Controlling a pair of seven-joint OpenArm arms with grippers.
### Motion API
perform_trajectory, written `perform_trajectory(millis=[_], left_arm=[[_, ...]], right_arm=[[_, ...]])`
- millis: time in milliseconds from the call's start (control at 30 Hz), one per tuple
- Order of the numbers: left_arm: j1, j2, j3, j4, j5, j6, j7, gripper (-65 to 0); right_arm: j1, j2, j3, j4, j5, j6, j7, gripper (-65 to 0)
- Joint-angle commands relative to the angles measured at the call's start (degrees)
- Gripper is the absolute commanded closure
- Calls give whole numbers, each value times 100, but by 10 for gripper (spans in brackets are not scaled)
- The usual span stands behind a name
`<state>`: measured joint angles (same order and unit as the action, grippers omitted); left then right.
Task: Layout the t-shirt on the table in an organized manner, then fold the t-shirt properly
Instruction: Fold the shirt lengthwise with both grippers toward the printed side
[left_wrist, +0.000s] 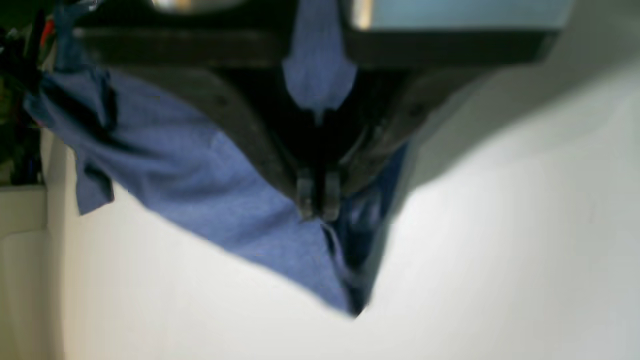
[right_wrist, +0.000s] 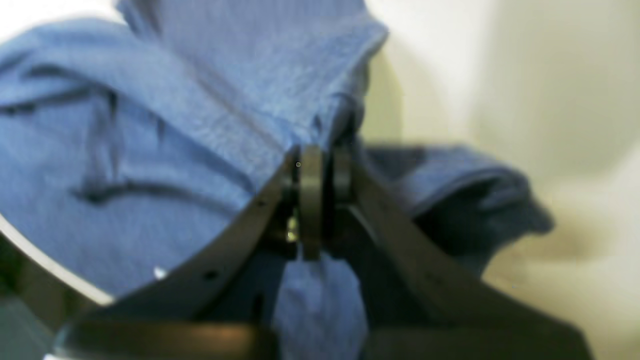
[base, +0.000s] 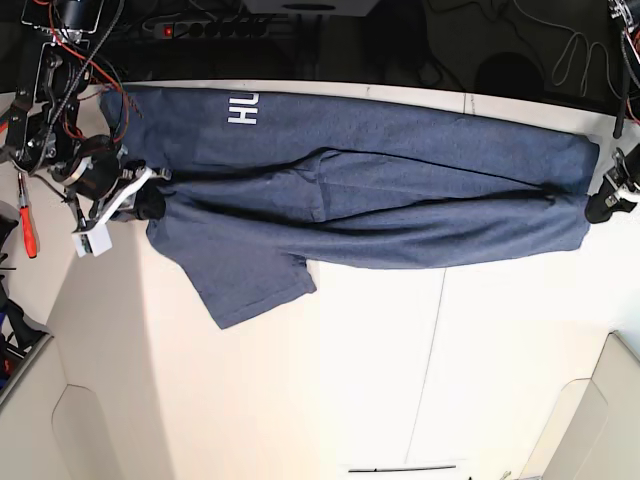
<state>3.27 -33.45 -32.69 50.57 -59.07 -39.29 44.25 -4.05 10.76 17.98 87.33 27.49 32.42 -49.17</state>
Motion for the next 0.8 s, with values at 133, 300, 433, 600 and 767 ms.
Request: perform_trajectory(millis=[133, 300, 433, 600, 767], left_arm=[[203, -162, -42, 85, -348, -71, -70, 0], [133, -164, -111, 105, -376, -71, -83, 0], [131, -164, -435, 240, -367, -71, -208, 0], [144, -164, -992, 321, -256, -71, -199, 0], [168, -162, -1071, 321, -240, -71, -13, 0]], right_arm=[[-409, 63, 20, 98, 85, 33, 118, 0], [-483, 68, 50, 98, 85, 33, 247, 0], [-385, 68, 251, 101, 85, 33, 376, 0], [-229, 68, 629, 103, 111, 33, 374, 0], [-269, 66, 785, 101, 448, 35, 129, 0]])
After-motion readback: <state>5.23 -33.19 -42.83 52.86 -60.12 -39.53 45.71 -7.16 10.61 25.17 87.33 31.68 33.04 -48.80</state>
